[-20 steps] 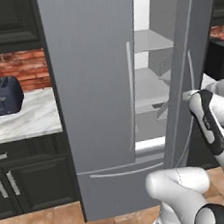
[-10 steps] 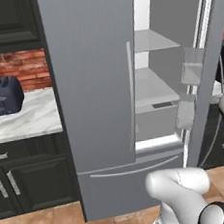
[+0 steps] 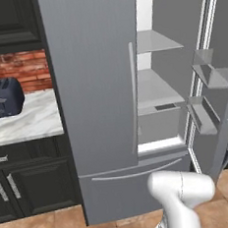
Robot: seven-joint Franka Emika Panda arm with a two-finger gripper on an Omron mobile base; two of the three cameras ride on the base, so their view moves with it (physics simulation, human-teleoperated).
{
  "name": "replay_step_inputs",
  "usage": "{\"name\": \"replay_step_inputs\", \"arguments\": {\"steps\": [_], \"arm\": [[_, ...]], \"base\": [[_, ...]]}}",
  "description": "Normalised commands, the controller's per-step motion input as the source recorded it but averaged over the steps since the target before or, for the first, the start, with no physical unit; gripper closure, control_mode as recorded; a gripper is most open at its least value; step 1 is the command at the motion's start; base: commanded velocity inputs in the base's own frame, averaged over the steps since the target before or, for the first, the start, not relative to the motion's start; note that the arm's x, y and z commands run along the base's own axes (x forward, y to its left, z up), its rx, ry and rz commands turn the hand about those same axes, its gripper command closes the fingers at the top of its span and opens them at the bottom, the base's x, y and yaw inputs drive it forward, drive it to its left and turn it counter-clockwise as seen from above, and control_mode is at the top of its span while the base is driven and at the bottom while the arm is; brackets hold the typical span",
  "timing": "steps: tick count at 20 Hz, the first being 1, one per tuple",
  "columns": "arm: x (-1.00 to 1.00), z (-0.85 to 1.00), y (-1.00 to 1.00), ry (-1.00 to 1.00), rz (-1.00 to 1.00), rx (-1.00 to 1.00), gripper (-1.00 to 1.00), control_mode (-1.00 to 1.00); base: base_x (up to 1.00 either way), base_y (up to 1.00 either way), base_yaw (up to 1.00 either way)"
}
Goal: Move the hot dog bun to the plate on the dining table and place the condiment next to that plate. Then navigate to the fridge and take the sausage and place it on the plate as well.
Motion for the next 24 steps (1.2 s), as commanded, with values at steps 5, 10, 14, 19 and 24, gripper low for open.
{"name": "replay_step_inputs", "arguments": {"steps": [5,10,14,19,24], "arm": [[-0.62,0.0,1.0,-0.07,0.0,-0.23,-1.0,-1.0],[0.65,0.0,1.0,0.19,0.0,-0.18,-1.0,-1.0],[1.0,-0.09,0.89,0.32,-0.03,-0.23,-1.0,-1.0],[1.0,-0.51,0.39,0.3,-0.13,-0.28,-1.0,-1.0],[1.0,-0.92,-0.09,0.35,-0.12,-0.11,-1.0,-1.0]], "base": [[0.0,0.0,0.0],[0.0,0.0,0.0],[0.0,0.0,0.0],[0.0,0.0,0.0],[0.0,0.0,0.0]]}}
